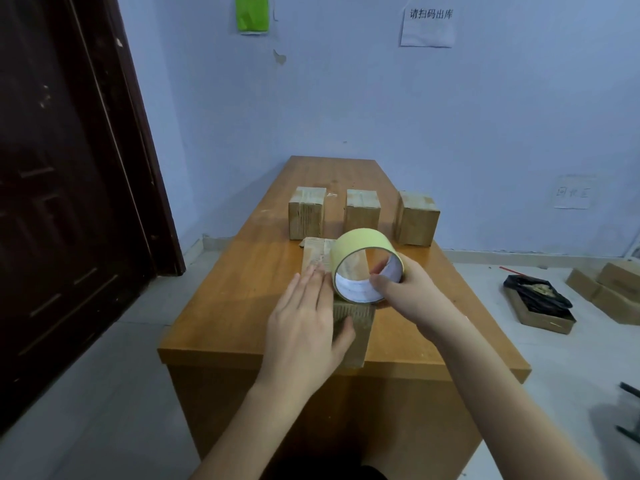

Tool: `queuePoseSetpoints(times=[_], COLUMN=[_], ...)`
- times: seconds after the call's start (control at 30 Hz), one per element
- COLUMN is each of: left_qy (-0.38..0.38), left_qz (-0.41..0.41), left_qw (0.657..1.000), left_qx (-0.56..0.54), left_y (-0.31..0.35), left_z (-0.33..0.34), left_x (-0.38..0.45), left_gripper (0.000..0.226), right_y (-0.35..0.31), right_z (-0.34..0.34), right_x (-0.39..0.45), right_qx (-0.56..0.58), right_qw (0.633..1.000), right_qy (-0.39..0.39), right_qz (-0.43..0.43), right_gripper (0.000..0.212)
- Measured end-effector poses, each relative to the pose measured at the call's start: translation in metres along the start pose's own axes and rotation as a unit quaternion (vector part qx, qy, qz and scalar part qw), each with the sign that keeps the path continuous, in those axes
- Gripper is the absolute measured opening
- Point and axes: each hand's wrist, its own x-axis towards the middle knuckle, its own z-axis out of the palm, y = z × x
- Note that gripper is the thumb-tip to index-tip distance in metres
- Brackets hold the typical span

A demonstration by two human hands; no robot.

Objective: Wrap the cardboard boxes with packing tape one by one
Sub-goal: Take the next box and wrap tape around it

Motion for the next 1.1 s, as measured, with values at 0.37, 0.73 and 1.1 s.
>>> queuePoseSetpoints(times=[0.37,0.73,1.1], left_qy=[-0.009,-0.004,-0.015], left_qz=[0.005,0.013,0.008], left_qw=[1.0,1.0,1.0], left_qx=[-0.009,-0.017,-0.012], left_y=[-0.004,-0.006,-0.006], left_z=[0.007,0.008,0.009], left_x=[-0.005,-0.007,-0.006], left_gripper=[0.061,0.06,0.067], right_y=[0.001,0.021,0.028], right_z=[-0.018,-0.025,0.003], right_x=[-0.01,-0.01,-0.014], right_qx=[0.157,0.294,0.258], right_qw=[0.986,0.949,0.961], right_qy=[-0.023,-0.034,0.033], right_qz=[0.06,0.106,0.093], right_gripper=[0.025,0.022,0.011])
